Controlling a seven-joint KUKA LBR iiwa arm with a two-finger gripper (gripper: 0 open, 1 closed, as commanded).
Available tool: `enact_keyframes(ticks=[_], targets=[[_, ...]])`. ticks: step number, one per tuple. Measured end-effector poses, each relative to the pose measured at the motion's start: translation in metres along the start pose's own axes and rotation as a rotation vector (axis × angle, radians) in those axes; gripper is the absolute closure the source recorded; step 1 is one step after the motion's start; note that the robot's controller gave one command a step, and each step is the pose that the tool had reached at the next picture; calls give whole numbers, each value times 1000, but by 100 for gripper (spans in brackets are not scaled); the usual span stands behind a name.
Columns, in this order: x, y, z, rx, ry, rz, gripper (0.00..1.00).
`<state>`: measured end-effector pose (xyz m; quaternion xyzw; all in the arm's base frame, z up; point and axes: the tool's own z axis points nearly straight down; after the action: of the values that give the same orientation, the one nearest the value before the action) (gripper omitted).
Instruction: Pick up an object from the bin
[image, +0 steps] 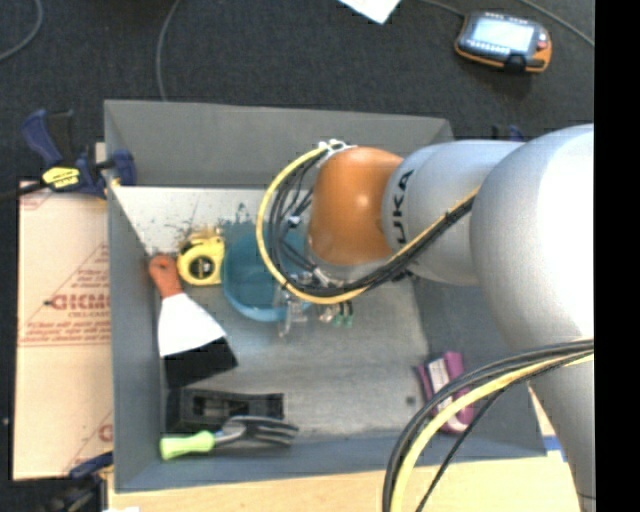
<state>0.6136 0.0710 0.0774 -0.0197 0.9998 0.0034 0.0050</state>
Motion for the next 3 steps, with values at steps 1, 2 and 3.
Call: enact_keyframes(ticks=[1, 2, 3], targets=[[0, 0, 0, 0, 0, 1, 100], [1, 0, -15, 0, 4, 1, 100], [1, 0, -47, 0, 3, 1, 100]])
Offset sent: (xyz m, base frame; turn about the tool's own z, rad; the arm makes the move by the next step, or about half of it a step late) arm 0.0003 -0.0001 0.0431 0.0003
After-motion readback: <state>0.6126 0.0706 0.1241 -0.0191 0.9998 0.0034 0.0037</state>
